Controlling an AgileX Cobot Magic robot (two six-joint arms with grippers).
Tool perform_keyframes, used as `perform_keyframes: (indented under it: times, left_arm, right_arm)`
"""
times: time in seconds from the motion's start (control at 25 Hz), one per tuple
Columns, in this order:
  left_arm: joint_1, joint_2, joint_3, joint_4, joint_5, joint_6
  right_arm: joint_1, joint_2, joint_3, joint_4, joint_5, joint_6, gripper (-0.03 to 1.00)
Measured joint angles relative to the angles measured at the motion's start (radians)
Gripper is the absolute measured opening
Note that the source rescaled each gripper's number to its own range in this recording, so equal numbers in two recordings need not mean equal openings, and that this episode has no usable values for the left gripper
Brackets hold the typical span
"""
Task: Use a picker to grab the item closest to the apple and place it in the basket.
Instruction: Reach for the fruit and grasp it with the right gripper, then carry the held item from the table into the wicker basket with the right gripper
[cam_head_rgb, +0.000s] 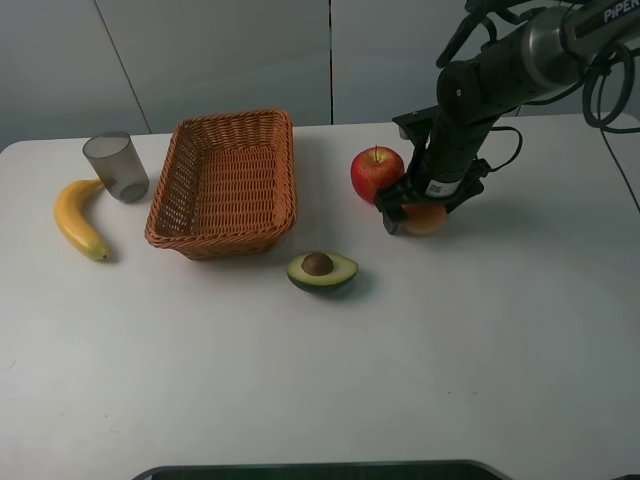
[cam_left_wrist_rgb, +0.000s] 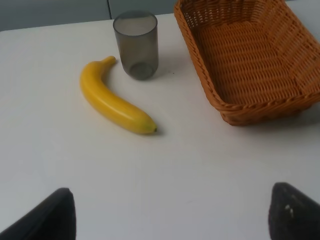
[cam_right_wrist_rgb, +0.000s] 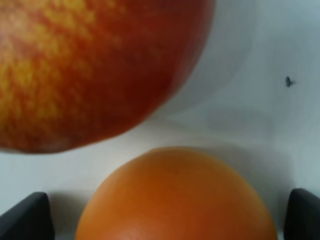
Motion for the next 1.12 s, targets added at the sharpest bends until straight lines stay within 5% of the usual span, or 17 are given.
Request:
perform_keyframes:
  times: [0.04, 0.08, 0.12, 1.12]
  left_arm:
    - [0.000, 0.000, 0.000, 0.000, 0.000, 0.000]
    - [0.000, 0.000, 0.000, 0.000, 0.000, 0.000]
    - [0.000, 0.000, 0.000, 0.000, 0.000, 0.000]
    - [0.000, 0.000, 0.000, 0.000, 0.000, -0.002]
  right_arm:
    - [0.000, 0.000, 0.000, 0.000, 0.000, 0.000, 0.61]
    - [0.000, 0.000, 0.000, 0.000, 0.000, 0.000, 0.19]
    - [0.000, 0.000, 0.000, 0.000, 0.000, 0.000, 0.00]
    - [0.000, 0.000, 0.000, 0.000, 0.002, 0.002, 0.01]
